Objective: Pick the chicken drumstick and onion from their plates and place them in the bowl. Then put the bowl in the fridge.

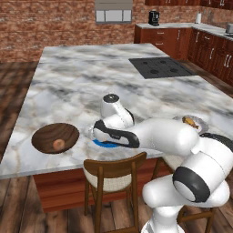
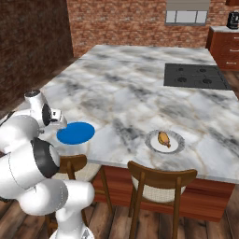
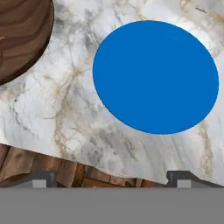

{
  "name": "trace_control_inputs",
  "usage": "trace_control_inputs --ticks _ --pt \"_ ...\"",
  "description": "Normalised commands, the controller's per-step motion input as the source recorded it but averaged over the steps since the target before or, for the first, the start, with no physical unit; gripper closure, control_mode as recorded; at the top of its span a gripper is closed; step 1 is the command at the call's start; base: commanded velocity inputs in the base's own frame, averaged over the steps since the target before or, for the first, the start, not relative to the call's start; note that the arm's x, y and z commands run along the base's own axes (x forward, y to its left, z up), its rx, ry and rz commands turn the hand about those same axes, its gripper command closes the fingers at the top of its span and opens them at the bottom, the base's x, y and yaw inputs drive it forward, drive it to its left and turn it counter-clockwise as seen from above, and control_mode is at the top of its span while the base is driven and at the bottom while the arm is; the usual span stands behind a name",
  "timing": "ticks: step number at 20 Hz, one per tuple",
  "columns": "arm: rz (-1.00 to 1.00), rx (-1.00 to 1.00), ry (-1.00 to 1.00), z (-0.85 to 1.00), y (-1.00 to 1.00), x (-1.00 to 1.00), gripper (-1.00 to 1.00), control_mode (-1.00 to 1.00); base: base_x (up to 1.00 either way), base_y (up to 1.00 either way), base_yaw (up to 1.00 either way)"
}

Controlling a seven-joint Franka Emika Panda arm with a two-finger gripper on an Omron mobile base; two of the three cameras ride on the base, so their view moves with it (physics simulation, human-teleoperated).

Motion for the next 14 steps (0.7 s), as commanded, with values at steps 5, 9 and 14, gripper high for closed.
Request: trace_control_inputs --ticks 5,9,14 --pt "-0.10 0.04 0.11 0.25 -0.78 -0.01 -1.00 -1.00 0.00 0.00 0.00" --pt "-0.10 0.00 0.11 0.33 -0.74 0.00 -1.00 -1.00 0.00 0.00 0.00" --pt "-0.08 0.00 0.11 0.29 -0.73 0.00 -1.00 -1.00 0.00 0.00 0.00"
